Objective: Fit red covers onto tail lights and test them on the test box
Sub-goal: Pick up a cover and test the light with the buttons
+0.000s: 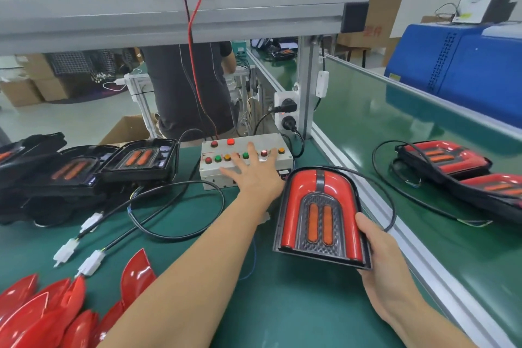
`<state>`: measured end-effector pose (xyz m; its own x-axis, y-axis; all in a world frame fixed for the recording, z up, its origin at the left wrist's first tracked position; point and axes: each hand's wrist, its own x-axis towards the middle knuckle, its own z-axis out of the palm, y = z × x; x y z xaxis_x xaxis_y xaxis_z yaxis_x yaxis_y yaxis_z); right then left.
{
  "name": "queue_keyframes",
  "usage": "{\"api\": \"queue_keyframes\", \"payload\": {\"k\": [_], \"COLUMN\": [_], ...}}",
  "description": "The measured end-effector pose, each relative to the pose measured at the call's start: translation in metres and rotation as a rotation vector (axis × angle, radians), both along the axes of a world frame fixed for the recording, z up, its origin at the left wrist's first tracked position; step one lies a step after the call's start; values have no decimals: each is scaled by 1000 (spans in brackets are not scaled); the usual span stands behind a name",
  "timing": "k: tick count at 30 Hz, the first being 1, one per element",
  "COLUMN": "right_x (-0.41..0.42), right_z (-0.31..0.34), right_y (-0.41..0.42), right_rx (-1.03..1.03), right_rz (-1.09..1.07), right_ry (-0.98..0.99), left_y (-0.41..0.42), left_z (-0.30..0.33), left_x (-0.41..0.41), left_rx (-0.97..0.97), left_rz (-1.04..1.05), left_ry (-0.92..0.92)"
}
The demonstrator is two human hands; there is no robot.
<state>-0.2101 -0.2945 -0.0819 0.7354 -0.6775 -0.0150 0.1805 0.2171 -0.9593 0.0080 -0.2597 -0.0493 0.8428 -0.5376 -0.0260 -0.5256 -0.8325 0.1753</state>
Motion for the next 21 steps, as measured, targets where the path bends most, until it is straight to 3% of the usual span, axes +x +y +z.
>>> {"api": "queue_keyframes", "payload": {"k": [12,21], "right_x": [-3,-4], "right_z": [-2,-5], "right_y": [-6,-10], "right_rx": [37,128], "right_rz": [74,54], "right_ry": [-14,18], "left_y": [-2,-2], "left_z": [12,11], "left_x": [4,2], "left_rx": [61,-14], "left_rz": [6,25], "left_ry": [48,112]}}
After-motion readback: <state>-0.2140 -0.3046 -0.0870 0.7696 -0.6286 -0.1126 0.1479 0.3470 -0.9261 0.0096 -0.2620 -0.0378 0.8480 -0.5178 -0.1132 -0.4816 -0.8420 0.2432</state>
